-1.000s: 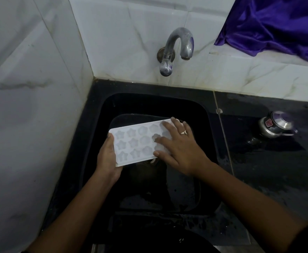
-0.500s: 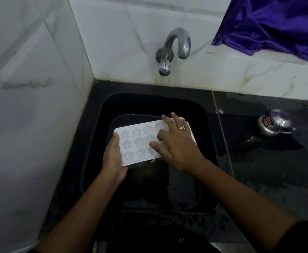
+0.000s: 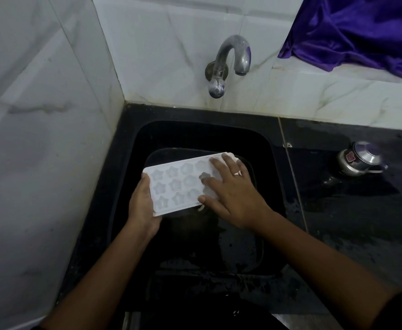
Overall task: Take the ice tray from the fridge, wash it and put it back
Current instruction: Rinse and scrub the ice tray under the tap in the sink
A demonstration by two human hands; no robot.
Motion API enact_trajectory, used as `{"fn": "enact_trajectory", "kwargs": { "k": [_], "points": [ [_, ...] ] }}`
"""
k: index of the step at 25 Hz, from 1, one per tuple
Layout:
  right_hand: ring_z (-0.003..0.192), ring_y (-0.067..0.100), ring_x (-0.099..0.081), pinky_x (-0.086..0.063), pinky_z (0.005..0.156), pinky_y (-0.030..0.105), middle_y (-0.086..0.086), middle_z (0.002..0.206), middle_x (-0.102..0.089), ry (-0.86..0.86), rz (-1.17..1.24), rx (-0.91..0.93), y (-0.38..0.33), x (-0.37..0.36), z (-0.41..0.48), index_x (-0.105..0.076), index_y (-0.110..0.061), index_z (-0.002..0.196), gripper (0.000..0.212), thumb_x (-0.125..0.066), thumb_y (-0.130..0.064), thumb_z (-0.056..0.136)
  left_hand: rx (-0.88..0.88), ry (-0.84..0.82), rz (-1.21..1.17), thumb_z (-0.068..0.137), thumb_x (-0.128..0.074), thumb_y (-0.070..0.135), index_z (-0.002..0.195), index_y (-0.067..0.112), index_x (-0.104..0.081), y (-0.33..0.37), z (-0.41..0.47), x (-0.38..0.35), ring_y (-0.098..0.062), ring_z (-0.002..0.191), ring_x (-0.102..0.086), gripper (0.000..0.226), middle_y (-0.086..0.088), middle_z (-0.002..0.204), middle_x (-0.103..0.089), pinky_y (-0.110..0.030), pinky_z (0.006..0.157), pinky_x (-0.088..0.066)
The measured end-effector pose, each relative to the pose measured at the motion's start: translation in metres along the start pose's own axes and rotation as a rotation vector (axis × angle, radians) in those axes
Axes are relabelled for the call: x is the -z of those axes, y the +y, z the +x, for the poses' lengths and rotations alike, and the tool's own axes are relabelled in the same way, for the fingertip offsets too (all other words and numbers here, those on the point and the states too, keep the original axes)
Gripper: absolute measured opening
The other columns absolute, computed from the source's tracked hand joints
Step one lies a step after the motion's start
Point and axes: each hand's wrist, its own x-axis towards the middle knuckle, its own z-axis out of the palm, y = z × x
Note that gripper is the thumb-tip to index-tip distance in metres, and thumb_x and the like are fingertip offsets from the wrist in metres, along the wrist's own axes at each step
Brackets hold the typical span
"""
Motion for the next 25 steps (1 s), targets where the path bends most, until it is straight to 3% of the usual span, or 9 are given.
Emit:
{"fn": "enact_trajectory", "kwargs": {
  "k": [2, 5, 9, 11, 14, 17, 19, 22, 25],
  "points": [
    [0.159, 0.036, -0.007, -0.006, 0.126, 0.062, 0.011, 0.168, -0.026, 0.024, 0.002, -0.009, 0.007, 0.006, 0.002, -0.057, -0.037, 0.139, 0.057, -0.023, -0.068, 0.104, -0.006, -0.002, 0.012, 0.112, -0.035, 0.051, 0.129, 0.011, -0.069, 0.001, 0.0, 0.002, -0.028, 0.103, -0.079, 0.055, -0.011, 0.117, -0.08, -0.045, 0.083, -0.059],
    [0.159, 0.035, -0.007, -0.005, 0.127, 0.06, 0.013, 0.168, -0.026, 0.008, 0.071, -0.077, -0.007, 0.007, 0.009, -0.063, -0.026, 0.125, 0.063, -0.022, -0.069, 0.102, 0.006, -0.027, 0.03, 0.112, -0.035, 0.051, 0.122, 0.011, -0.071, -0.003, -0.005, -0.006, -0.028, 0.101, -0.079, 0.054, -0.011, 0.114, -0.081, -0.046, 0.085, -0.06],
    [0.159, 0.036, -0.008, -0.008, 0.125, 0.064, 0.012, 0.169, -0.024, 0.01, -0.027, 0.013, 0.002, 0.002, -0.002, -0.056, -0.032, 0.14, 0.061, -0.024, -0.07, 0.104, -0.017, -0.014, 0.016, 0.112, -0.036, 0.05, 0.122, 0.012, -0.071, 0.002, -0.003, 0.002, -0.027, 0.1, -0.079, 0.053, -0.011, 0.114, -0.08, -0.045, 0.084, -0.059],
    [0.16, 0.035, -0.005, -0.004, 0.126, 0.062, 0.011, 0.17, -0.022, 0.017, 0.002, -0.032, 0.005, 0.007, 0.001, -0.06, -0.036, 0.135, 0.06, -0.022, -0.07, 0.103, -0.014, -0.022, 0.029, 0.112, -0.036, 0.05, 0.125, 0.011, -0.071, 0.001, -0.005, 0.001, -0.027, 0.102, -0.079, 0.053, -0.011, 0.115, -0.08, -0.045, 0.085, -0.059],
    [0.16, 0.034, -0.005, -0.005, 0.127, 0.06, 0.014, 0.17, -0.021, 0.005, 0.054, -0.083, -0.013, 0.003, 0.006, -0.062, -0.024, 0.124, 0.066, -0.021, -0.072, 0.101, 0.015, -0.022, 0.031, 0.111, -0.036, 0.053, 0.125, 0.011, -0.07, -0.004, -0.007, -0.004, -0.03, 0.103, -0.079, 0.055, -0.013, 0.115, -0.08, -0.048, 0.087, -0.06],
    [0.16, 0.036, -0.006, -0.008, 0.125, 0.064, 0.013, 0.17, -0.02, -0.011, -0.012, 0.003, -0.005, -0.002, -0.004, -0.053, -0.028, 0.143, 0.071, -0.019, -0.073, 0.102, 0.006, -0.012, 0.013, 0.112, -0.037, 0.052, 0.127, 0.011, -0.07, 0.0, -0.002, 0.003, -0.03, 0.104, -0.078, 0.055, -0.013, 0.118, -0.079, -0.048, 0.089, -0.059],
    [0.16, 0.036, -0.006, -0.006, 0.126, 0.063, 0.012, 0.17, -0.021, 0.013, 0.001, -0.013, 0.002, 0.004, -0.002, -0.057, -0.036, 0.14, 0.065, -0.018, -0.072, 0.102, 0.003, -0.006, 0.014, 0.112, -0.036, 0.051, 0.129, 0.011, -0.069, 0.001, -0.002, 0.006, -0.029, 0.105, -0.078, 0.055, -0.012, 0.118, -0.079, -0.047, 0.09, -0.059],
    [0.16, 0.036, -0.007, -0.005, 0.127, 0.061, 0.014, 0.169, -0.024, 0.008, 0.079, -0.097, -0.013, 0.003, 0.006, -0.064, -0.025, 0.124, 0.069, -0.02, -0.073, 0.1, 0.021, -0.023, 0.038, 0.112, -0.036, 0.052, 0.127, 0.011, -0.069, -0.005, -0.004, -0.001, -0.03, 0.106, -0.078, 0.055, -0.013, 0.118, -0.079, -0.049, 0.092, -0.059],
    [0.16, 0.035, -0.004, -0.007, 0.126, 0.063, 0.013, 0.17, -0.021, -0.028, 0.032, -0.042, -0.012, -0.004, -0.001, -0.056, -0.025, 0.138, 0.07, -0.02, -0.073, 0.101, 0.017, -0.008, 0.012, 0.112, -0.036, 0.052, 0.122, 0.012, -0.071, -0.002, -0.002, 0.001, -0.028, 0.101, -0.079, 0.054, -0.011, 0.113, -0.081, -0.047, 0.086, -0.06]
  ]
}}
